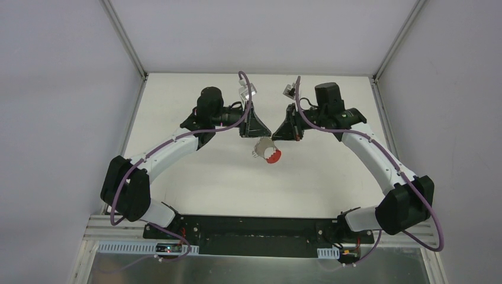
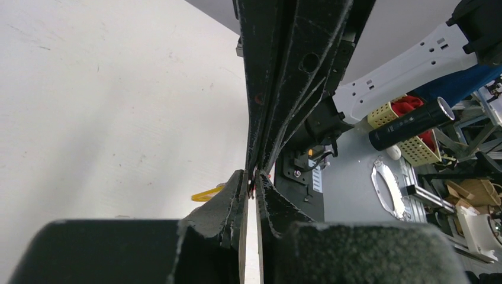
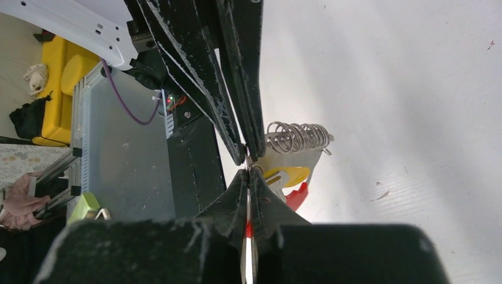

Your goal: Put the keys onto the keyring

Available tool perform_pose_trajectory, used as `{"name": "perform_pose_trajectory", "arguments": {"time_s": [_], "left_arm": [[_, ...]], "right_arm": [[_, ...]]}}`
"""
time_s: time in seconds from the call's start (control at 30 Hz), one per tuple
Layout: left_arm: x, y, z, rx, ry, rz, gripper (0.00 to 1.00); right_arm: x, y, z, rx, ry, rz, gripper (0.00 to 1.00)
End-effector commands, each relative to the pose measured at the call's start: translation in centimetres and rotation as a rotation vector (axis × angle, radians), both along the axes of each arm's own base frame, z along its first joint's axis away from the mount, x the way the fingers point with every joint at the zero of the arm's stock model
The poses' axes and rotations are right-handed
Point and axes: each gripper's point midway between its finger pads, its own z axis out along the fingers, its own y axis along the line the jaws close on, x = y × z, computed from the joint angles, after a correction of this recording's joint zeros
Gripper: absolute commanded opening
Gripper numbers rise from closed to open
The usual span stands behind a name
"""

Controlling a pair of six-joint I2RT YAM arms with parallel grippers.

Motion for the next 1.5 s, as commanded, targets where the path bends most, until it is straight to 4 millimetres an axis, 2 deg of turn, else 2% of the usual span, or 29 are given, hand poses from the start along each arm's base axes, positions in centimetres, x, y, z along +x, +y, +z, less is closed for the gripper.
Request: {"name": "perform_pose_trajectory", "arguments": {"time_s": [0.0, 0.13, 0.33, 0.67, 1.17, 1.47], "left_arm": [[0.3, 0.3, 0.2, 0.026, -0.058, -0.027, 0.12], [0.0, 0.5, -0.1, 0.048, -0.088, -0.033, 0.2], [-0.2, 1.2, -0.6, 0.08, -0.165, -0.02, 0.31], [0.2, 1.8, -1.3, 0.139, -0.219, 0.005, 0.39], [-0.5, 1.7, -1.9, 0.139, -0.258, -0.034, 0.41], [-0.8, 1.2, -1.5, 0.123, -0.254, -0.058, 0.35]], "right_arm": [[-0.4, 0.2, 0.3, -0.022, -0.106, 0.018, 0.0], [-0.5, 0.7, -0.7, -0.064, -0.111, 0.024, 0.0], [-0.6, 1.1, -1.1, -0.095, -0.125, 0.031, 0.0], [-0.4, 1.6, -1.6, -0.152, -0.135, 0.034, 0.0], [-0.8, 2.0, -1.4, -0.139, -0.109, 0.065, 0.0], [-0.9, 2.0, -1.8, -0.14, -0.097, 0.079, 0.0]]}}
